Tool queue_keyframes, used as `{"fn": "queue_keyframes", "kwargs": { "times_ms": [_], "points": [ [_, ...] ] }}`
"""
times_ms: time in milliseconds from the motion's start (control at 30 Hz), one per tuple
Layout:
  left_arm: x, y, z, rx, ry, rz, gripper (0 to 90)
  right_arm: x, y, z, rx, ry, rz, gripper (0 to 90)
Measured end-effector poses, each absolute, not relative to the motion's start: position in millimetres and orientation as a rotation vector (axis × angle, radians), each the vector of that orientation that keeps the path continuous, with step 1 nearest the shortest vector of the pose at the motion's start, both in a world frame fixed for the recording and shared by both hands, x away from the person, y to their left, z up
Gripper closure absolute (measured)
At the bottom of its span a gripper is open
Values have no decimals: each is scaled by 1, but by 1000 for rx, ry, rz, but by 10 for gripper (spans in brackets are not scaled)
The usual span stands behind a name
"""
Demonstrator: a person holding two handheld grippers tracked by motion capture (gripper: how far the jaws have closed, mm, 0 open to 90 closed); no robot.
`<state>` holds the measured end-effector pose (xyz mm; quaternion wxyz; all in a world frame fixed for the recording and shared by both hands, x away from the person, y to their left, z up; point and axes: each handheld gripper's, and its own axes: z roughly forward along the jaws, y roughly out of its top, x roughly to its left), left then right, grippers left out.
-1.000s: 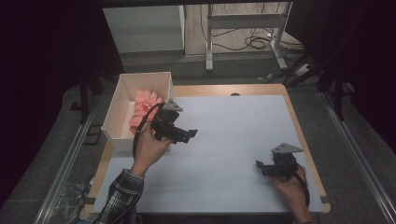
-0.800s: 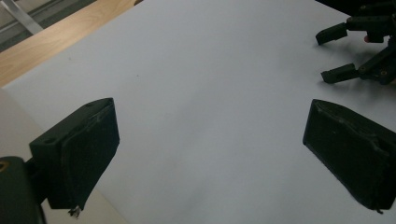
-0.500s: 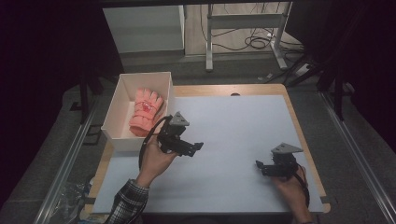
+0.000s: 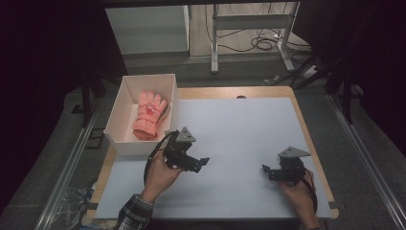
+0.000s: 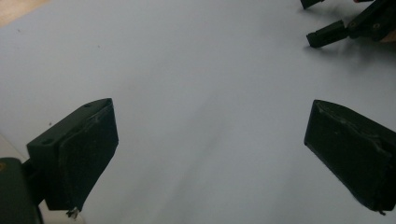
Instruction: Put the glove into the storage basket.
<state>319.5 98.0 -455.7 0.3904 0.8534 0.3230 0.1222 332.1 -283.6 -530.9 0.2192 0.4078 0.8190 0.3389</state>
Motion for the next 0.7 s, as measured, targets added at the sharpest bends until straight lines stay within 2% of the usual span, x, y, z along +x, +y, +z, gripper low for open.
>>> {"fn": "queue_keyframes", "kwargs": {
  "times_ms": [700],
  "points": [
    [305, 105, -513, 2192, 833, 291, 27, 332, -283, -531, 1128, 2265, 938, 173]
  ]
}}
